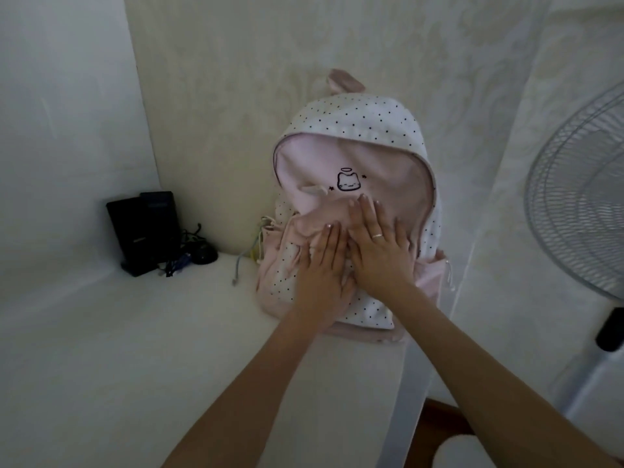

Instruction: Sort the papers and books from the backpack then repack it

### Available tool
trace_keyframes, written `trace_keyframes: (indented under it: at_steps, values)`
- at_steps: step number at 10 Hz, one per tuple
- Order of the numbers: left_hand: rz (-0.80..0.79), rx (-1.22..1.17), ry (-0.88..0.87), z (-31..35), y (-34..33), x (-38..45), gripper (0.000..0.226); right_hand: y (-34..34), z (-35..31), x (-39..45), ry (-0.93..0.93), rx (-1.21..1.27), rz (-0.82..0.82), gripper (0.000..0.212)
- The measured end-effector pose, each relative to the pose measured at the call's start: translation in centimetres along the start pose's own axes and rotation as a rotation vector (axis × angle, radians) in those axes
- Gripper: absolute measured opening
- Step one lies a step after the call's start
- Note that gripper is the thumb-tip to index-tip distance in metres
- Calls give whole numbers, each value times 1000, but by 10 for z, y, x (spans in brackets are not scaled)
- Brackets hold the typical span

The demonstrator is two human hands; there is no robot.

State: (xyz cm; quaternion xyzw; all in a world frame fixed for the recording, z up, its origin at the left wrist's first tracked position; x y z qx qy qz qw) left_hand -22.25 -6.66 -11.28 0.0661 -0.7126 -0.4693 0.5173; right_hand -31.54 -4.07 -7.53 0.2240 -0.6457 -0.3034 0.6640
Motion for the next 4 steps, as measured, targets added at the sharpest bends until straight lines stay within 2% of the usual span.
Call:
trace_keyframes:
  at_steps: [1, 2, 3, 4]
  values:
    - [-35, 18, 39, -5, 8, -9, 63, 6, -8, -11, -33, -41, 27, 59]
    - [-113, 19, 62, -7, 1, -13, 60, -12, -4, -15, -33, -70, -110, 62]
    - [-261, -12, 104, -12, -6, -8, 63, -17, -6, -4, -38, -41, -254, 63]
    - [-227, -3, 37, -7, 16, -13, 72, 13, -13, -9, -58, 157, -333, 64]
Point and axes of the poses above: each hand's wrist, its own x-axis towards the middle knuckle, its own y-axis out of the back of the hand, z = x × y, the point moved 6 cm from there along x, towards the middle knuckle, and after that the axes turned 3 degrees about -z, right-handed, at the moved point
